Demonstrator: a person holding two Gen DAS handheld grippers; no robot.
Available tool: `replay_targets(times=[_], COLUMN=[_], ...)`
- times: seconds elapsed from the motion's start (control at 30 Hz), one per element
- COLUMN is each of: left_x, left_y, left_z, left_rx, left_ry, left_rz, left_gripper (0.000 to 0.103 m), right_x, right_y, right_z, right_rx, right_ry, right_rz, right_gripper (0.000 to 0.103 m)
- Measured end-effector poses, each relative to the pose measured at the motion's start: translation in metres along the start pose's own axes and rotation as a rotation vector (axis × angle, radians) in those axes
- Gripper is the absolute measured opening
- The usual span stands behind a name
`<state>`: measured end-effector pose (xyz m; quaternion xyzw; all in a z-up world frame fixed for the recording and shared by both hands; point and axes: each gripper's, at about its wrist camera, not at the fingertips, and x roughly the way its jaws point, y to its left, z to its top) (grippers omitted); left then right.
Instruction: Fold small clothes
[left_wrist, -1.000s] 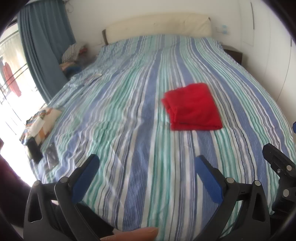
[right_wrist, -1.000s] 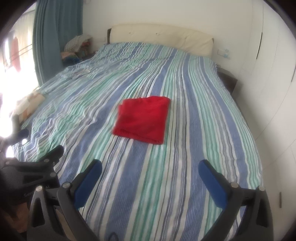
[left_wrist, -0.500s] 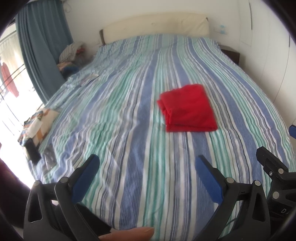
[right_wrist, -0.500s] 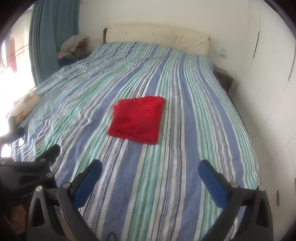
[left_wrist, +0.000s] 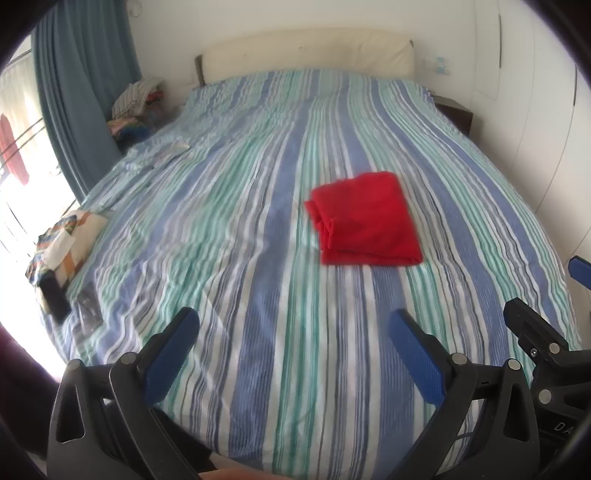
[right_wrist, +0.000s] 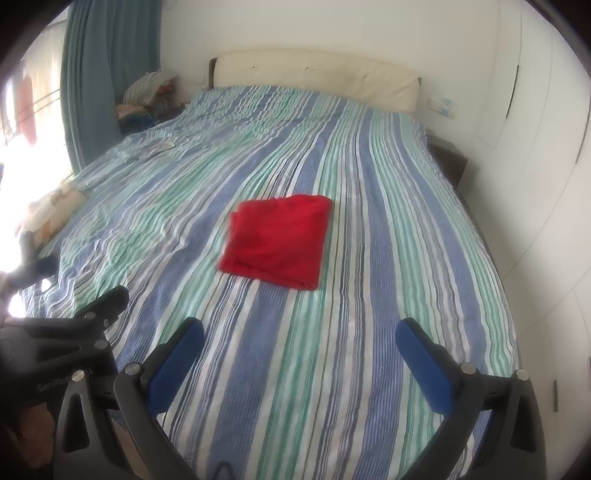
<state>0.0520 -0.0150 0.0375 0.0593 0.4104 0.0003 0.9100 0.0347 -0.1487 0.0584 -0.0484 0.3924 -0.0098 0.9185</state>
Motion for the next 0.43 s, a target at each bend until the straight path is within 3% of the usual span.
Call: replay_targets(times=[0.43], left_x=[-0.0057], left_y=[-0.0004], left_z=[0.0014], left_rx=[-0.012], left_ry=[-0.036], left_rz=[0.009], left_gripper=[0.102], right_x=[-0.0033], right_y=[-0.0024], right_z=[0.0007], right_rx=[0.001], right_ry=[-0.004], right_rz=[-0.003], right_gripper=[0.102])
